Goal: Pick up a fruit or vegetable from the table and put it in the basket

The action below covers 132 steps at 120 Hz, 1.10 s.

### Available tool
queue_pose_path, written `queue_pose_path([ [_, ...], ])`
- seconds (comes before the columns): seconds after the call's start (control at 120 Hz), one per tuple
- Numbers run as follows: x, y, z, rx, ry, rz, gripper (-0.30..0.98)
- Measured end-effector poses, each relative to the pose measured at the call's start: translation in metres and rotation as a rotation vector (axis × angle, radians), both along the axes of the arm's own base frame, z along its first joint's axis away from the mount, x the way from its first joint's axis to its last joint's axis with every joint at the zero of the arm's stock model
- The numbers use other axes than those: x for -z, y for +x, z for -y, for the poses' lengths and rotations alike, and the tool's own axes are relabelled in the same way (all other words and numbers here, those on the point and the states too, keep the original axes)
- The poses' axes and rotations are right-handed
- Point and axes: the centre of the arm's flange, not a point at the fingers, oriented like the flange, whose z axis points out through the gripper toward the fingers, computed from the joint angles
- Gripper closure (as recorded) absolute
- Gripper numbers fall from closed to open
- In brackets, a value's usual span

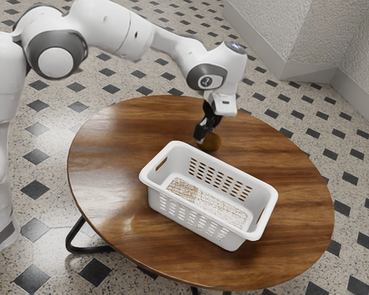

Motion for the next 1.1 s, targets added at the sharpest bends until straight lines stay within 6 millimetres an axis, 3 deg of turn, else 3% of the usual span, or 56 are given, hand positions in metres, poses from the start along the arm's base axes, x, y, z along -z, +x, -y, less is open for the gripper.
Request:
queue_pose_path([
  [0.233, -0.034, -0.007, -0.001, -0.030, 0.005, 0.050, 0.48],
  [0.7, -0.122, -0.025, 0.008, -0.071, 0.008, 0.167, 0.48],
  [0.892, -0.138, -0.033, 0.028, -0.067, -0.006, 0.177, 0.47],
  [1.1, -0.151, -0.039, 0.068, -0.040, -0.023, 0.186, 0.48],
])
